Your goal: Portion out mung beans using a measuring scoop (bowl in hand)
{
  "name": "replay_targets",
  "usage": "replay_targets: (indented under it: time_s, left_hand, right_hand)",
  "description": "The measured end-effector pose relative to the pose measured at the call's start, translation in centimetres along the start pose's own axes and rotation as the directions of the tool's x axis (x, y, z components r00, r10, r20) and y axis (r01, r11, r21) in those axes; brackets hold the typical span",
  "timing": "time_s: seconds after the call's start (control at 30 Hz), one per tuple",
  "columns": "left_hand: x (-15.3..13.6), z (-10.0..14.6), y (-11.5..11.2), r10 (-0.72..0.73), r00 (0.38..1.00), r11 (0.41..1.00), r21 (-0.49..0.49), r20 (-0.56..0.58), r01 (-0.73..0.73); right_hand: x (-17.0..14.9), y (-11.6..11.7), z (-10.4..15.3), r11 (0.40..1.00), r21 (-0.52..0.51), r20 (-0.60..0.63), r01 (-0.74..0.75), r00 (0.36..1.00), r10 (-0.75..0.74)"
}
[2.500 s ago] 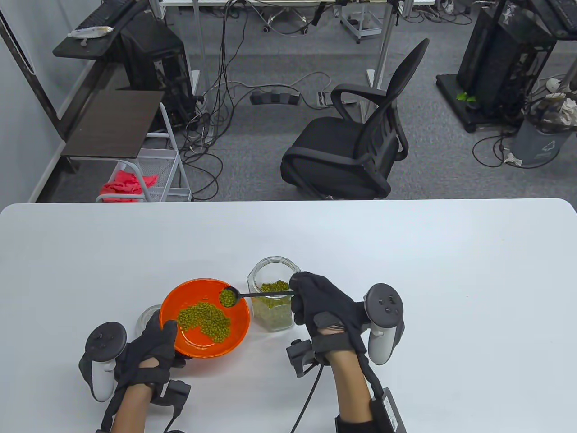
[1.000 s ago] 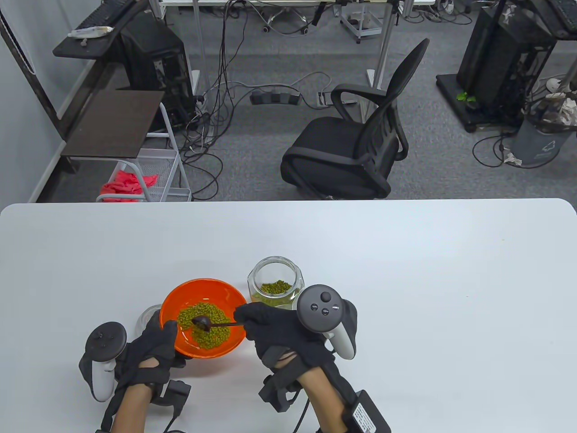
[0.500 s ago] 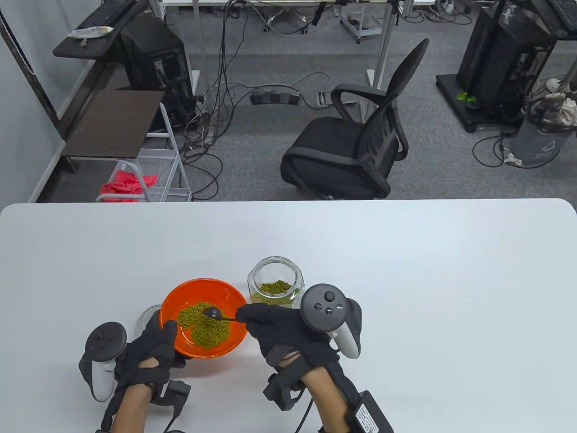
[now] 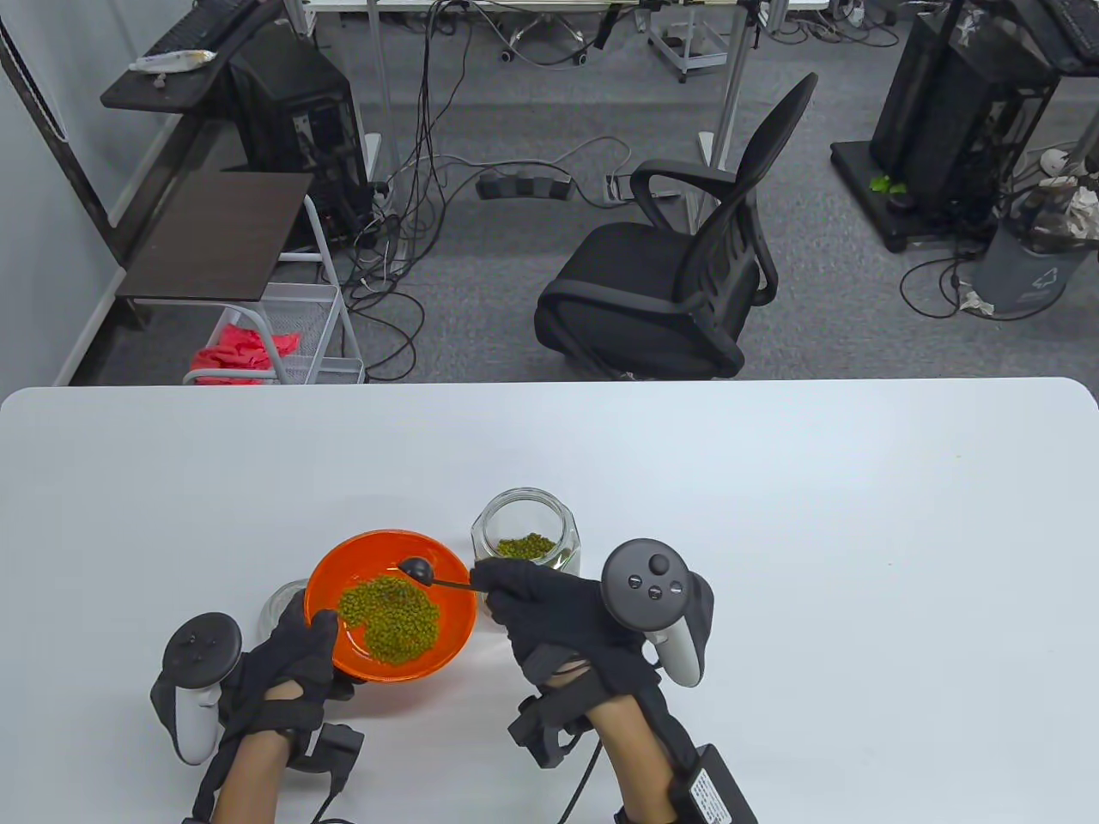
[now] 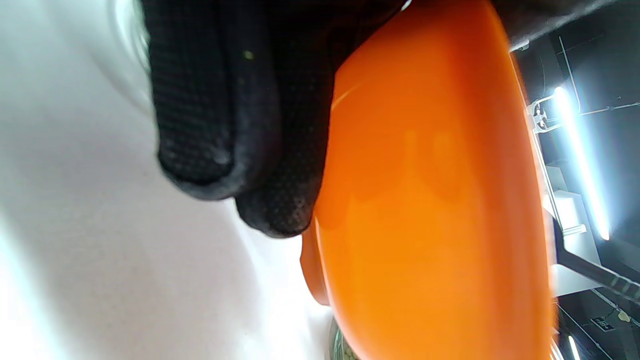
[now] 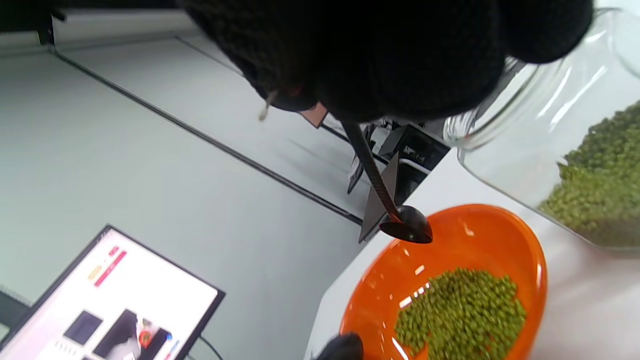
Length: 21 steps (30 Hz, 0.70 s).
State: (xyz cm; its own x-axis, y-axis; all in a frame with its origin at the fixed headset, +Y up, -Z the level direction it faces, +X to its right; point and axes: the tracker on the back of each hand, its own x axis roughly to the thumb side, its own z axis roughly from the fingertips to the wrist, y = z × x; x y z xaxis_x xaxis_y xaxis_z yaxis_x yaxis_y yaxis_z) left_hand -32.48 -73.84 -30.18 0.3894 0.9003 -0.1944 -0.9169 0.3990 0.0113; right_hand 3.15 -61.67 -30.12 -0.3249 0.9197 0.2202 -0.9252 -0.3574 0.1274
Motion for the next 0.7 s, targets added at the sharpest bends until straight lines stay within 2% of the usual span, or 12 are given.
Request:
replay_targets:
  time_s: [0.23,0.57,0.7]
  left_hand:
    - [0.0,0.0,0.0,-0.001,1.0,1.0,0.003,0.0,0.001]
    - [0.0,0.0,0.0,-0.001,1.0,1.0,0.002,0.001,0.001]
    - [0.0,0.0,0.0,-0.002,1.0,1.0,0.004,0.001,0.002]
  right_hand:
    - [-0.3,-2.5,0.6,0.985,-0.164,0.023,0.053,0.998,-0.05]
    - [-1.0,-5.1,1.4,0.955,-0.286,-0.001,0.079,0.997,-0.082]
    - [-1.3,-6.0,1.6,0.938,-0.346,-0.024,0.035,0.999,-0.046]
